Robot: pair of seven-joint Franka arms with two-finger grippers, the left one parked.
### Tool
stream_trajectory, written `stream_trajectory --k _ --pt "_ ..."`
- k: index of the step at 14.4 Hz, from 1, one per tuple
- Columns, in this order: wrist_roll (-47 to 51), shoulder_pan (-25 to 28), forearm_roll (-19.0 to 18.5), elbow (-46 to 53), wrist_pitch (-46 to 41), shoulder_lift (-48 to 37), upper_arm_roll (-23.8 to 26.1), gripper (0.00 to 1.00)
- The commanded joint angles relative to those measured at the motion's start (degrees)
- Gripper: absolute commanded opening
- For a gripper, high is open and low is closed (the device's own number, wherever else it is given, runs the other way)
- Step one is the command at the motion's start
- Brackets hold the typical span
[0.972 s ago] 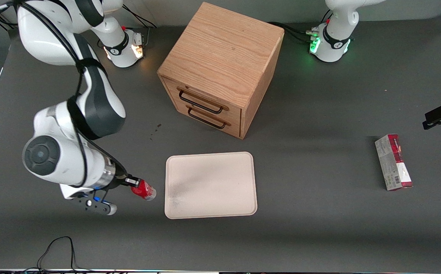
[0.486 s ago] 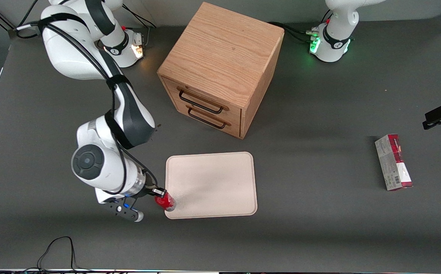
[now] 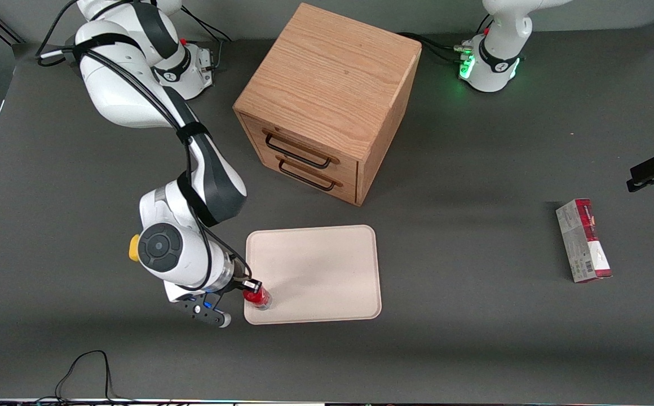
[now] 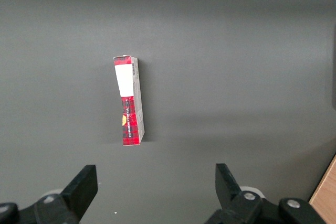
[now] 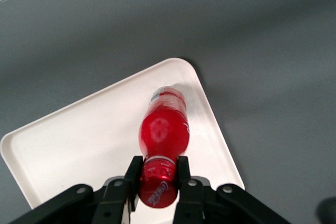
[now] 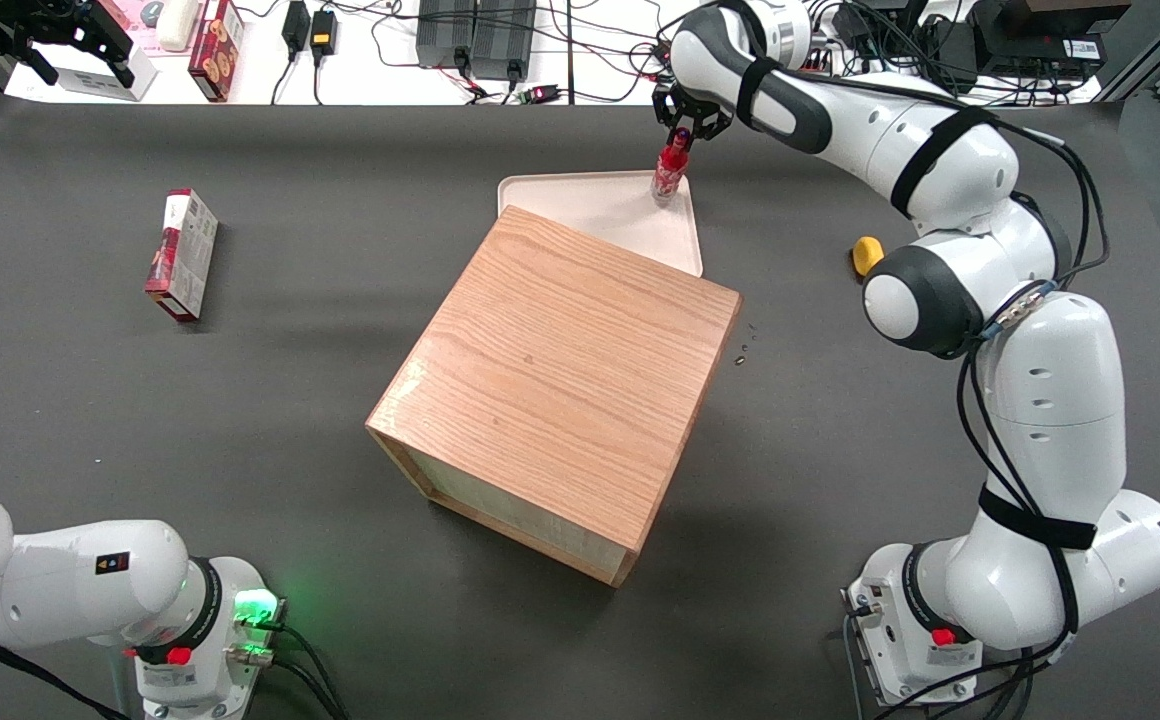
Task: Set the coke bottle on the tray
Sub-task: 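Carry the bottle over the cream tray and lower it onto it, then open the right gripper to release the bottle on the tray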
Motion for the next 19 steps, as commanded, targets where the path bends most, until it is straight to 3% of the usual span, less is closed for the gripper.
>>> stream_trajectory --k 1,3,4,5,6,15,19 --pt "1.62 0.74 -0.23 2.17 0.11 1.64 -0.50 0.00" --pt "1.62 0.74 -0.23 2.08 0.02 1.74 -0.50 0.00" --pt "1.62 0.74 -0.23 1.91 0.11 1.74 -0.50 0.23" --pt "1.62 0.74 -0.23 1.91 0.11 1.82 -0.58 0.71" --pt "1.53 0.74 -0.32 1.91 0.11 1.74 -0.58 0.99" --pt "1.53 0.74 -0.67 1.91 -0.07 1.47 -0.67 1.00" --pt "0.66 0.12 -1.37 1.91 -4.44 -1.24 -0.76 1.00"
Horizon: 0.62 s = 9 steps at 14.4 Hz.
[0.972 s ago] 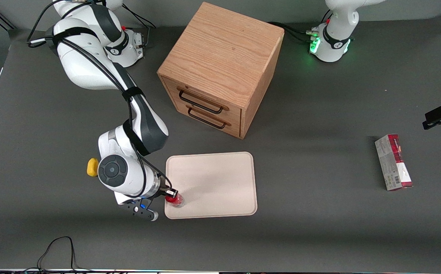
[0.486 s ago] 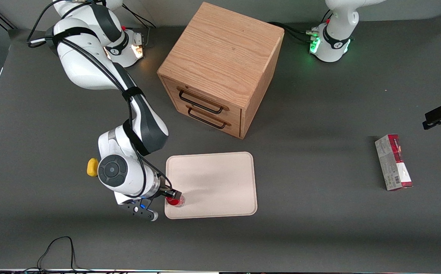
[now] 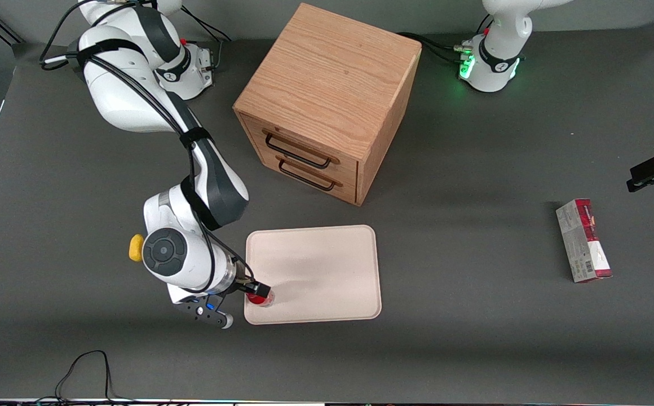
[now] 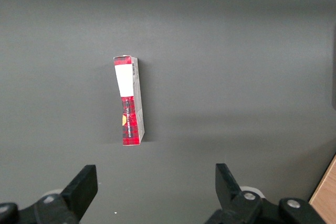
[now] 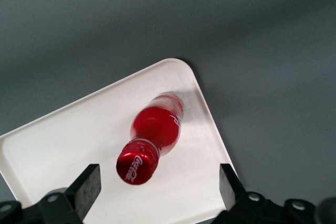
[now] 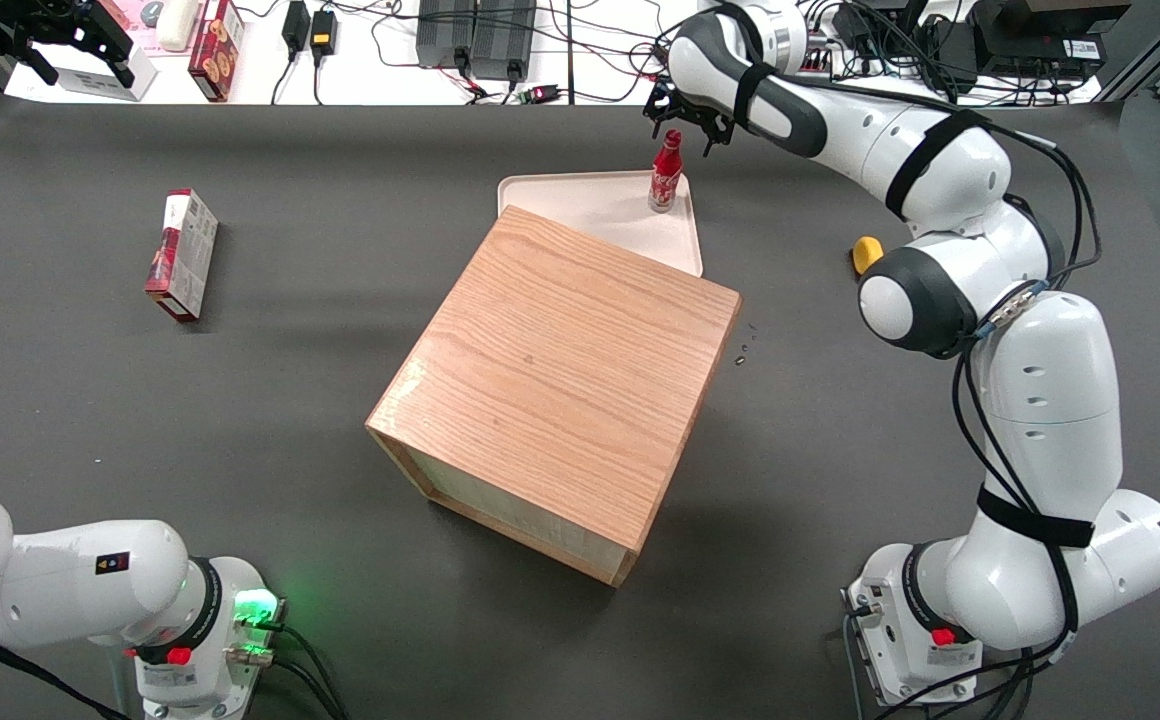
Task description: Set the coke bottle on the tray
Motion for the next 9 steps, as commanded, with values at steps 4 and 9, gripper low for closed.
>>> stream_trajectory --k 4,9 --pt "-9.96 -3.28 -0.06 -2.28 -15.29 -9.70 -0.65 1.00" --pt "-26.07 -9.79 0.04 -23.19 -17.98 -28.42 -0.83 1.00"
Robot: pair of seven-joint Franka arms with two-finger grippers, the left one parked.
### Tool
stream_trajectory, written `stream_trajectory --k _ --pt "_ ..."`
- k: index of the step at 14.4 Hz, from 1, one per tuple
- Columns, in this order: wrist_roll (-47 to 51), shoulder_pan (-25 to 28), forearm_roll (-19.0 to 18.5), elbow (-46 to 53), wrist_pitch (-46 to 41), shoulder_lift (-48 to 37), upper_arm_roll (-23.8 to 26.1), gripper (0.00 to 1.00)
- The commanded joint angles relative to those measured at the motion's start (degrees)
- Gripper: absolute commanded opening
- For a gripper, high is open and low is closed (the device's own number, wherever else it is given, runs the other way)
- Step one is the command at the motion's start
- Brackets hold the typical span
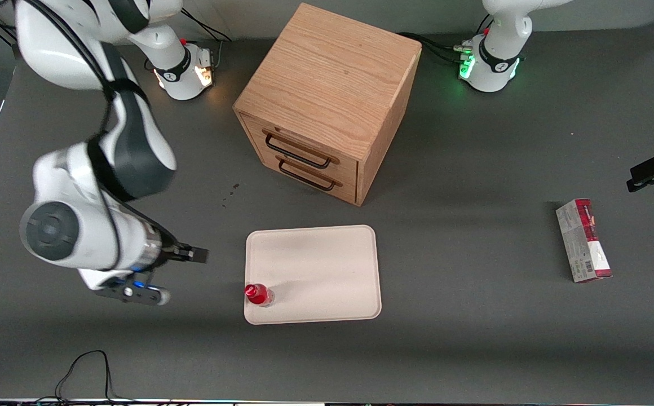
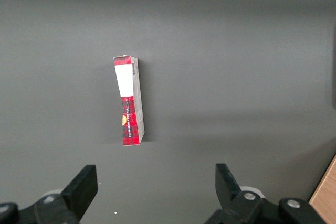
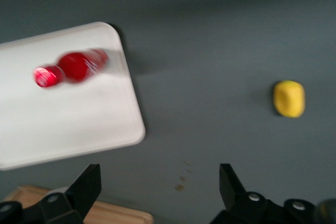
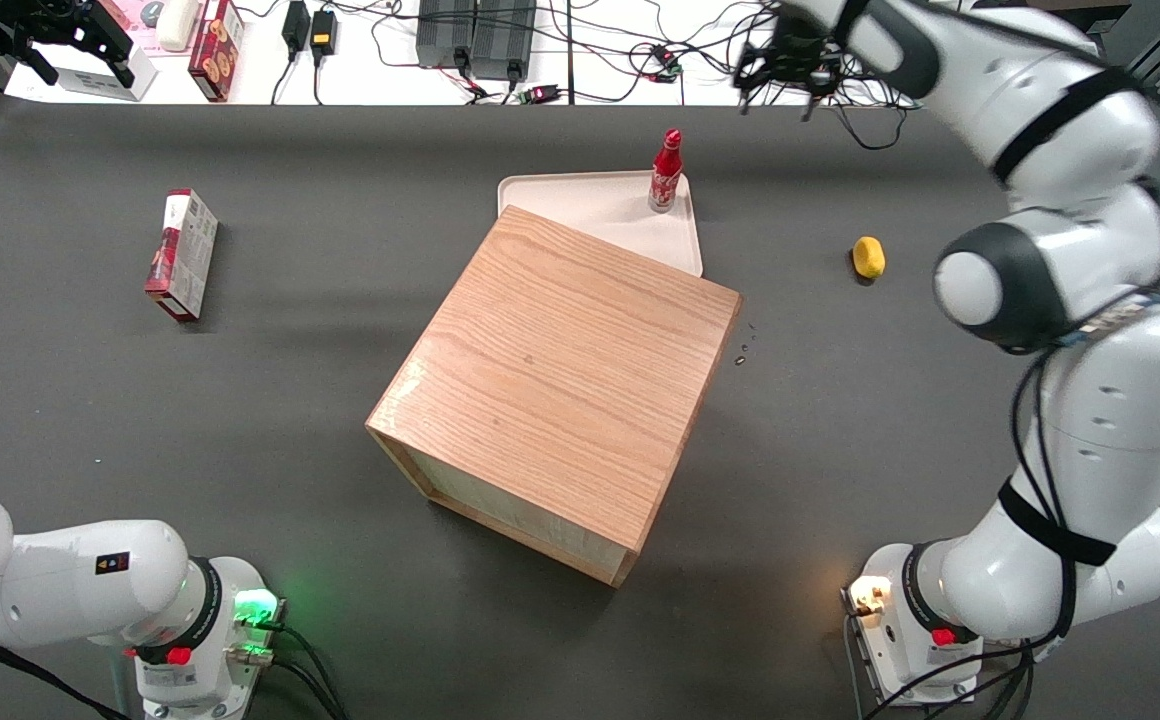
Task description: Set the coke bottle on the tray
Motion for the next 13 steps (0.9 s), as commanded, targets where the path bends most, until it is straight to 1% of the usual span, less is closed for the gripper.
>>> stream_trajectory --k 1,3,6,8,10,13 --pt "-9.32 -3.35 0.26 -17.51 1.65 -13.68 -0.71 1.00" --pt "-14.17 -4.59 0.34 -24.54 2.43 -20.36 -2.12 1.00" --pt "-20.59 -4.51 0.34 -35.62 6.48 -31.00 -5.80 1.00" --pt "-25.34 -4.51 0.34 -36.79 5.79 -34.09 -7.48 1.00" --pt "-25.36 -4.59 0.34 -36.35 4.56 -34.98 -8.28 1.00" --pt "-25.27 -4.68 0.43 -33.46 2.36 -34.11 -8.54 1.00"
